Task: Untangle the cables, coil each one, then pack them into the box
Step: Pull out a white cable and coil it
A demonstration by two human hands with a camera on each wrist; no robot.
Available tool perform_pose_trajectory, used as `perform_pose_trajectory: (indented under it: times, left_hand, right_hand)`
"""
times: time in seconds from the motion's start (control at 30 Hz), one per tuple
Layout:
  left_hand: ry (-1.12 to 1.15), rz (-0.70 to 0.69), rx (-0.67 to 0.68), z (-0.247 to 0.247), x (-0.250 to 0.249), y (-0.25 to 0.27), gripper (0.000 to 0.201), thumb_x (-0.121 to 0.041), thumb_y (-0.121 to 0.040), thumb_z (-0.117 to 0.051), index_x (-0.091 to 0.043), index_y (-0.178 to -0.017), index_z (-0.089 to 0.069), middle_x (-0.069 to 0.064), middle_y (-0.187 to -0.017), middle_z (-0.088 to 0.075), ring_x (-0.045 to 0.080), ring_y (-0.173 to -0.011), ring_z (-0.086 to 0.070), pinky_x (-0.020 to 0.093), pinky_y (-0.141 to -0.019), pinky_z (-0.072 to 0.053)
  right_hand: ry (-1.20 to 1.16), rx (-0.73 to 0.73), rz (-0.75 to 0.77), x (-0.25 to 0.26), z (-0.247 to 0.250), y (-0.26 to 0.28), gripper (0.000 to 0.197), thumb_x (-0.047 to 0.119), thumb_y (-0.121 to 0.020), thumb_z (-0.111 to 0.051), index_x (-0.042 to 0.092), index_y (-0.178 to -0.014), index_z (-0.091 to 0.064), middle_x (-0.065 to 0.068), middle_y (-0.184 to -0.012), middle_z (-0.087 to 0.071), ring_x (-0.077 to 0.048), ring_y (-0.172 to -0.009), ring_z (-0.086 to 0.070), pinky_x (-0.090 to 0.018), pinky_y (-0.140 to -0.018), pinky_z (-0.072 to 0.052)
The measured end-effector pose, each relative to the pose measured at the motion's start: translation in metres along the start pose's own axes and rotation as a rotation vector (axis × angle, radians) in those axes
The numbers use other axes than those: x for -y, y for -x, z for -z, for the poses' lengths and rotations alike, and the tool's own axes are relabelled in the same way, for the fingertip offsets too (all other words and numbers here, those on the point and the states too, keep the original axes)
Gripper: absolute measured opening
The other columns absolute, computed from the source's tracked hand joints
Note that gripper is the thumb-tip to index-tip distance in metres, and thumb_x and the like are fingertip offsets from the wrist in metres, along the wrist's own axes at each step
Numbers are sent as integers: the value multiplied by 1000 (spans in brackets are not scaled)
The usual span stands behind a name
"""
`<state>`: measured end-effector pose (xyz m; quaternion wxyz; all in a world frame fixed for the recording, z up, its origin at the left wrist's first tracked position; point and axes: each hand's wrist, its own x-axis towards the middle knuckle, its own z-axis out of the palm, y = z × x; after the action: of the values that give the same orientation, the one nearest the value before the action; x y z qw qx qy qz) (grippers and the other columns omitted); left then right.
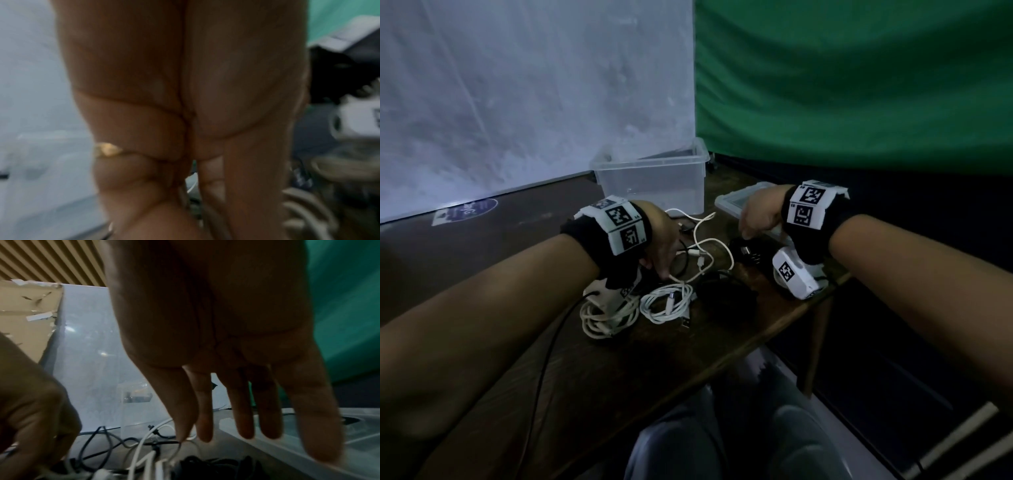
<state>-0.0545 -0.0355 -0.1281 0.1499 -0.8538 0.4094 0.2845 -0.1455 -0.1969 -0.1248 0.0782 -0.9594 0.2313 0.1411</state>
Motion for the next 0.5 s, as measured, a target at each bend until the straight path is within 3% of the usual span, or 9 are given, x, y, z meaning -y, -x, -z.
perform_pose_trajectory:
  times: [0.07,0.13,0.17,0.23,0.33,0.4,0.43,0.5]
  left_hand:
    - [62,-92,-23,4,7,-3,22,-14,-91,-59,6,-100,-63,8,-70,-58,7,-48,-52,15,-49,-42]
    - [138,-153,-153,6,11,0,17,-14,-90,-60,2,-91,-64,10,-73,-63,14,-56,-53,23,-57,-42]
    - [205,-196,-219,7,11,3,10,-12,-90,-61,-5,-84,-64,8,-72,-64,14,-57,-55,23,-58,-43]
    - [342,-272,-341,11,14,9,15,-6,-91,-59,-13,-77,-59,5,-68,-63,3,-50,-56,15,-54,-45]
    - [542,-387,-553,20,19,16,15,-2,-91,-56,-11,-78,-57,6,-68,-61,-2,-48,-57,10,-55,-49]
    - [674,-468,-701,24,23,22,14,-4,-90,-57,-11,-78,-56,7,-70,-62,0,-53,-60,13,-61,-53]
    - [718,-507,-763,26,24,24,15,-4,-90,-58,-12,-78,-56,7,-71,-62,1,-56,-60,15,-63,-53]
    - [768,-555,-880,29,27,26,16,-5,-90,-58,-15,-77,-56,6,-71,-63,1,-58,-60,17,-64,-52]
  right_hand:
    - [16,-21,82,6,0,2,38,24,-96,-51,7,-130,-53,-13,-132,-53,-28,-114,-54,-33,-85,-49]
    - [-79,10,174,10,-1,3,37,15,-93,-55,4,-128,-56,-15,-126,-58,-23,-96,-57,-25,-71,-48]
    - [-133,41,195,12,-1,2,37,11,-91,-57,3,-127,-57,-14,-118,-60,-18,-85,-56,-20,-65,-44]
    - [-184,94,231,18,-1,1,35,2,-89,-57,3,-124,-60,-6,-99,-61,-10,-71,-52,-15,-58,-42]
    - [-283,132,238,24,-2,0,32,-10,-88,-51,2,-115,-62,-3,-84,-61,-9,-64,-53,-12,-44,-41]
    - [-317,115,222,24,-3,2,26,-8,-89,-54,10,-103,-65,2,-70,-62,-4,-50,-54,-14,-37,-37]
    - [-323,95,217,24,-4,1,21,-3,-89,-56,13,-96,-66,5,-65,-63,-4,-51,-56,-17,-39,-38]
    - [-370,39,217,23,-5,-1,20,6,-92,-54,18,-83,-66,7,-72,-64,-12,-71,-60,-22,-49,-40]
